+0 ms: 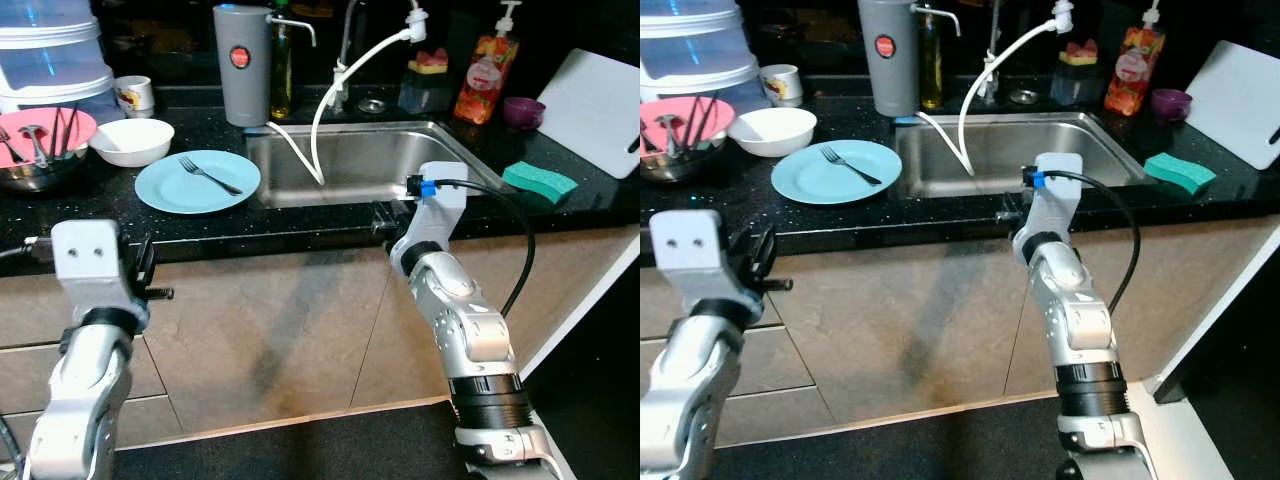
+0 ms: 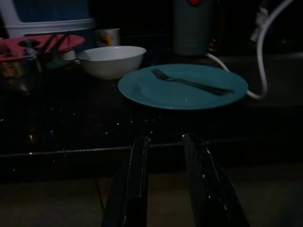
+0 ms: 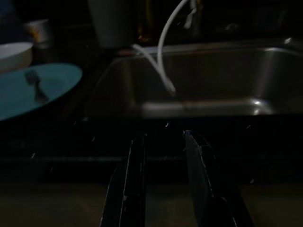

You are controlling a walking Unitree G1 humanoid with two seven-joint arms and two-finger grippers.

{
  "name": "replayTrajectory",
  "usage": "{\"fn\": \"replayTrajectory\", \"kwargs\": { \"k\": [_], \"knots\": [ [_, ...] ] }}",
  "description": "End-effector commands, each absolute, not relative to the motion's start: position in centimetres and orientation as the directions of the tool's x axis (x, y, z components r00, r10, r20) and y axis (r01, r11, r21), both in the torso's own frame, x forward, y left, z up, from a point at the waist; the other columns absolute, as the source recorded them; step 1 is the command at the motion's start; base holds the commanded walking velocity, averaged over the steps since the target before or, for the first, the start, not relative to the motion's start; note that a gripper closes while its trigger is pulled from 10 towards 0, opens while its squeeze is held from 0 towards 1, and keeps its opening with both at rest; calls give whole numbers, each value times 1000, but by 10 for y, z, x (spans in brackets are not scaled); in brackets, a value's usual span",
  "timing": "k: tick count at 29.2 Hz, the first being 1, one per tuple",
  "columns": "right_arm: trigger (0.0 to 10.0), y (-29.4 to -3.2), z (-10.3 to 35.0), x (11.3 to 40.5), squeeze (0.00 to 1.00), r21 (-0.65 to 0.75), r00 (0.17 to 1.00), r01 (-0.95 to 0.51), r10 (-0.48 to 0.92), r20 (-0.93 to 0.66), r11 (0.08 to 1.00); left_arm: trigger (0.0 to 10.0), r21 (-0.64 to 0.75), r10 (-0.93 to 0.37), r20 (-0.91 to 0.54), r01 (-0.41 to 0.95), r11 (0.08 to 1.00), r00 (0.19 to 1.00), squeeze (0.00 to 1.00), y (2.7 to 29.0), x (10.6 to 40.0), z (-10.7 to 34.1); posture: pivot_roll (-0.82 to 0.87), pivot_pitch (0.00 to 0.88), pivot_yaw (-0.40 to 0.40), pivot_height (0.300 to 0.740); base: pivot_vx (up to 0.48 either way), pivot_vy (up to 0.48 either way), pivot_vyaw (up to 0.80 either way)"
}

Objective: Kitchen organization

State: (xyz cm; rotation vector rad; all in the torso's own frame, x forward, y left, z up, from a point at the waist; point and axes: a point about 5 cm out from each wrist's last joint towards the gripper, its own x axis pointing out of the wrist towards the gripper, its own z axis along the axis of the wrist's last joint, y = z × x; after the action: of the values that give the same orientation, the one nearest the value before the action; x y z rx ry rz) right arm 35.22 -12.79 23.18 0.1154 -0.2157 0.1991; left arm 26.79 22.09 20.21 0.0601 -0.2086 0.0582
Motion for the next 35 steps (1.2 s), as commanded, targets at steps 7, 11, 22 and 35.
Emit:
{"fn": "replayTrajectory", "kwargs": {
  "k": [7,11,22,35],
  "knots": [
    [10000,-120,222,345,0,75,929,-307,281,242,949,10000,165,-31,147,6,986,989,0,252,258,196,-46,55,-23,740,0,0,0],
    [10000,-118,214,344,0,45,928,-320,303,218,946,10000,158,-46,129,25,987,991,0,260,259,192,-44,51,-17,740,0,0,0],
    [10000,-141,189,335,0,33,943,-284,273,187,958,10000,187,-133,113,110,976,985,0,262,243,183,-38,52,-24,740,0,0,0],
    [10000,-172,178,323,0,72,967,-195,179,183,978,10000,143,-112,190,85,986,975,0,249,249,189,-47,56,-5,740,0,0,0]
  ]
}}
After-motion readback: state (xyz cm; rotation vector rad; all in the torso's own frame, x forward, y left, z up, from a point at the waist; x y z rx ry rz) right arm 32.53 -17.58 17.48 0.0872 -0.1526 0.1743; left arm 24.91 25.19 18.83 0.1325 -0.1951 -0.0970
